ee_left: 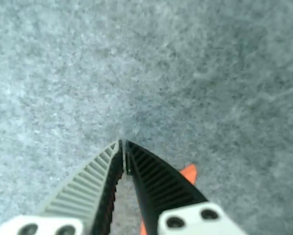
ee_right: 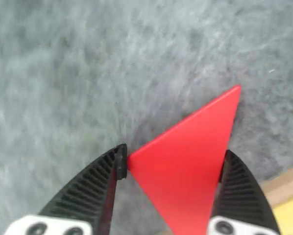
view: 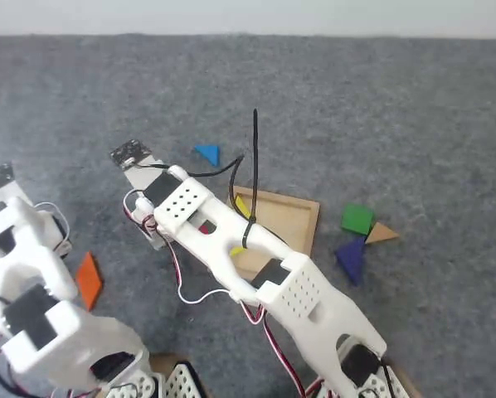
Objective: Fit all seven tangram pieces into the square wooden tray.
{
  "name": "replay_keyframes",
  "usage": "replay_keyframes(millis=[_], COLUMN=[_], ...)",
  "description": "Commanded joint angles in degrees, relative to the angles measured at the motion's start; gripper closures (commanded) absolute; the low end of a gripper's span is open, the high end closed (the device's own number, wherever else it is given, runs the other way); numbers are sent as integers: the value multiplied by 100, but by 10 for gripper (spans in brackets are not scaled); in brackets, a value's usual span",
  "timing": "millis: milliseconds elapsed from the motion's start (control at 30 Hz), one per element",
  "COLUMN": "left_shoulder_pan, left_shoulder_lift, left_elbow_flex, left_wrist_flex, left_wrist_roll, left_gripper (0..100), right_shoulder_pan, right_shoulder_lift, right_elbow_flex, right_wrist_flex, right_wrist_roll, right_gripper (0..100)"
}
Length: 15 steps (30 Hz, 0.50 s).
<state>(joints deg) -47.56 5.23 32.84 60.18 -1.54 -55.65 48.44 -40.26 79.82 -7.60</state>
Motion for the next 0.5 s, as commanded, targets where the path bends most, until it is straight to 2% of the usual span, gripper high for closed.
replay_keyframes(millis=[0,233,333,467], left_shoulder_pan=[-35,-35,-35,-35], left_shoulder_lift=[-79,-79,-79,-79], left_elbow_flex=[-13,-13,-13,-13], left_wrist_flex=[-70,-62,-18,-26], left_wrist_roll=[-44,-44,-44,-53], left_gripper=[987,987,987,987], right_shoulder_pan=[13,251,936,1719], right_shoulder_lift=[-637,-629,-673,-998], right_elbow_flex=[-756,-2303,-2435,-1890], right_wrist_flex=[497,2167,2334,2343], right_wrist_roll=[1029,2629,3349,3481], right_gripper=[794,794,794,794])
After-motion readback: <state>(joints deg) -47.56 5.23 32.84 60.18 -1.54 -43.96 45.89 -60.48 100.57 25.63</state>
